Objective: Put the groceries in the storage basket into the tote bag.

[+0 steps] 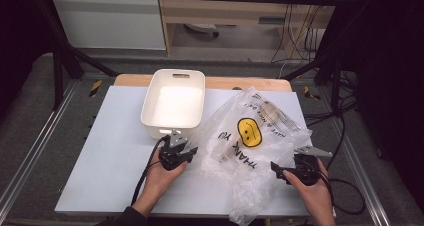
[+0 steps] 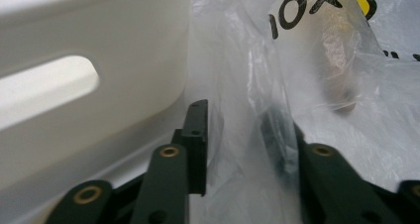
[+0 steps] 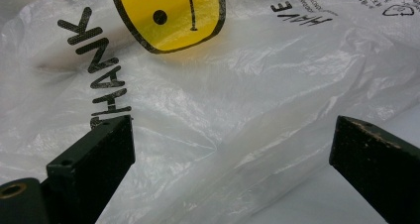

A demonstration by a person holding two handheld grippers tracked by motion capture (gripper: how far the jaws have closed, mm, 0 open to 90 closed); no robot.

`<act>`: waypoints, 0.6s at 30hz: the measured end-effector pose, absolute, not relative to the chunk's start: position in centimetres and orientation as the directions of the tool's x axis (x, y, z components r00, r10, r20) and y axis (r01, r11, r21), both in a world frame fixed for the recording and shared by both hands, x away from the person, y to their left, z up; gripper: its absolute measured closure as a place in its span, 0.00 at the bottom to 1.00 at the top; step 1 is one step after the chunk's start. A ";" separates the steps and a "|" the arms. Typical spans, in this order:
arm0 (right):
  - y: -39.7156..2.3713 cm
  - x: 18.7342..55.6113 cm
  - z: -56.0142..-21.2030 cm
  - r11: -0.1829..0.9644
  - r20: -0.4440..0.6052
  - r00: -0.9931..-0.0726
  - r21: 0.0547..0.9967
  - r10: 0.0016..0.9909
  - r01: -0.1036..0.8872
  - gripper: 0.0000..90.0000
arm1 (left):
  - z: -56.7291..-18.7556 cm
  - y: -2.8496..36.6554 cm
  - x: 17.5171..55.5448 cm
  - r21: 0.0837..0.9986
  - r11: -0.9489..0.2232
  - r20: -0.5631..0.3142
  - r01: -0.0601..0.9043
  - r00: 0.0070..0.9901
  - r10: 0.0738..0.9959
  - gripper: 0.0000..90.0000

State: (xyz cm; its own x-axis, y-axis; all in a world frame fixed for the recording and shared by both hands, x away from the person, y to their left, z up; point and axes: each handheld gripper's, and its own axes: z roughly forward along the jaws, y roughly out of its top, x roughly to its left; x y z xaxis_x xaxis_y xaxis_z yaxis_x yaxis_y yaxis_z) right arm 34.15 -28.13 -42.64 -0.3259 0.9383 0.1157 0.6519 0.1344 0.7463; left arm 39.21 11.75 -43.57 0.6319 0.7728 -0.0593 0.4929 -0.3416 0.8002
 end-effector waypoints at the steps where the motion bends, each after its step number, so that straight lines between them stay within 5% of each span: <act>1: -28.1 34.2 -42.7 0.134 0.117 -0.326 0.744 0.938 0.654 0.05 | -43.7 11.8 39.2 0.800 -0.341 -0.067 0.495 0.637 0.768 0.79; 7: -28.0 34.2 -42.8 0.151 0.116 -0.338 0.729 0.934 0.668 0.06 | -43.6 12.1 39.1 0.791 -0.357 -0.085 0.497 0.667 0.740 0.96; 18: -27.9 34.0 -43.8 0.165 0.104 -0.312 0.672 0.945 0.722 0.06 | -43.6 12.1 38.8 0.788 -0.371 -0.083 0.492 0.681 0.728 0.99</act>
